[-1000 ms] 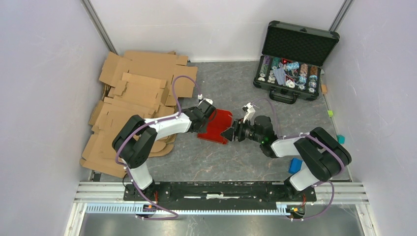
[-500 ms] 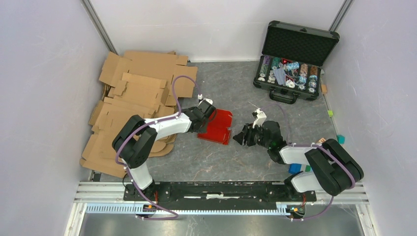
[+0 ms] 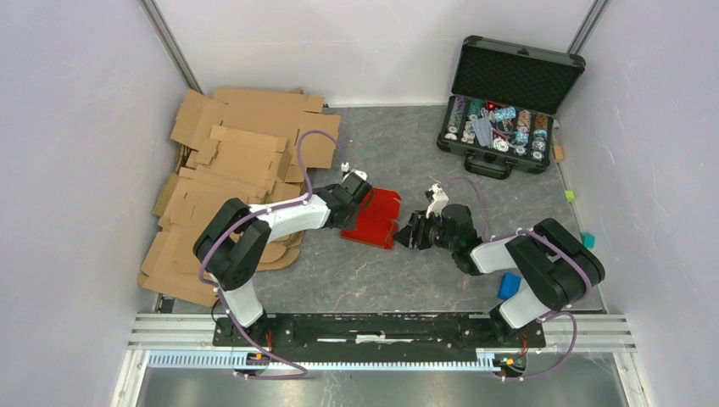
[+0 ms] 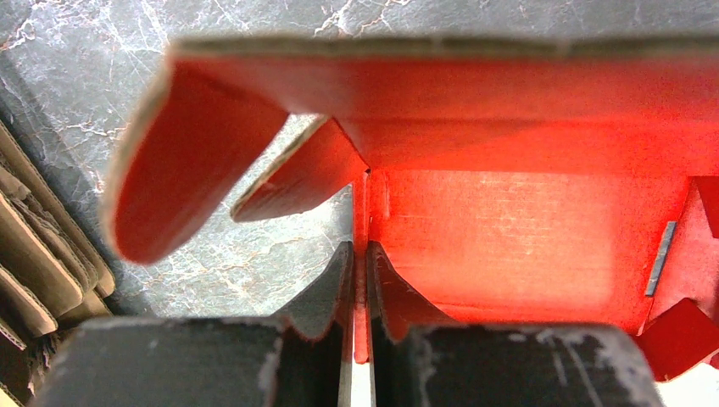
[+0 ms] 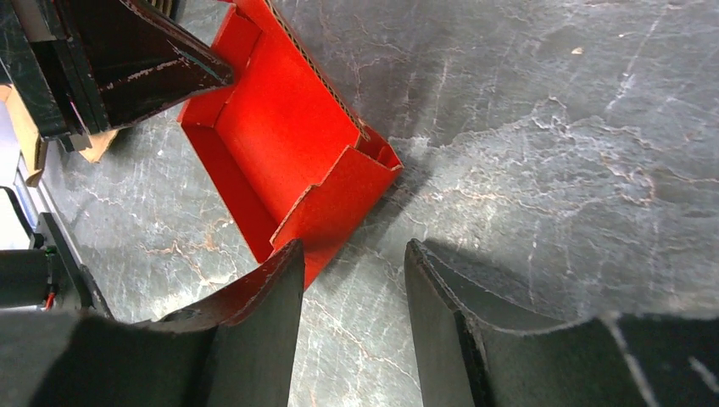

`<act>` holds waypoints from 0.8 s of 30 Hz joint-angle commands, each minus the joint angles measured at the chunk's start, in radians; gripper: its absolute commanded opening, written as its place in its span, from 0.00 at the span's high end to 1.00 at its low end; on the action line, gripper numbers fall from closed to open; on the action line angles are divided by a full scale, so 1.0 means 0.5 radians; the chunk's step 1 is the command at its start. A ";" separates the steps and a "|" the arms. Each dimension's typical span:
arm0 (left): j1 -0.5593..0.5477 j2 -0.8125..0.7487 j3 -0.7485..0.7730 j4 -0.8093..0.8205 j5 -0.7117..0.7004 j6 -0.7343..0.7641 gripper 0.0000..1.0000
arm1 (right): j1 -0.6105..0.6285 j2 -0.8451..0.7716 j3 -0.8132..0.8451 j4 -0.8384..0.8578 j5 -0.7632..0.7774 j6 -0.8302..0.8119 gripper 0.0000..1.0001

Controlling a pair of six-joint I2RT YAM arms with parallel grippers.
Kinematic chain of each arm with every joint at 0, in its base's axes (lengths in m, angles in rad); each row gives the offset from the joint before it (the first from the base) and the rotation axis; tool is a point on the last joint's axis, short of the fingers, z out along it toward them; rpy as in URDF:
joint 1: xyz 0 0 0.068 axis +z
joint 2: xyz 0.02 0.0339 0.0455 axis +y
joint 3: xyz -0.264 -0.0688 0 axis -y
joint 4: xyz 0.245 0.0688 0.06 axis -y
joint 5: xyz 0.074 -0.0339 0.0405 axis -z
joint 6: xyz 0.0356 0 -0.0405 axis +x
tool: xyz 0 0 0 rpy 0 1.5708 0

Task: Fold the paper box

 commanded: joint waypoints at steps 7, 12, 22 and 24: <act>-0.007 -0.036 0.016 0.022 0.025 0.026 0.91 | 0.066 0.100 0.122 0.097 -0.020 0.069 0.47; -0.008 -0.040 0.016 0.022 0.028 0.026 0.91 | 0.089 0.114 0.157 0.071 0.001 0.066 0.47; -0.014 -0.045 -0.001 0.041 0.068 -0.038 0.93 | 0.164 0.127 0.324 -0.280 0.214 -0.030 0.53; -0.017 -0.062 -0.008 0.041 0.071 -0.084 0.98 | 0.186 0.131 0.378 -0.405 0.301 -0.071 0.53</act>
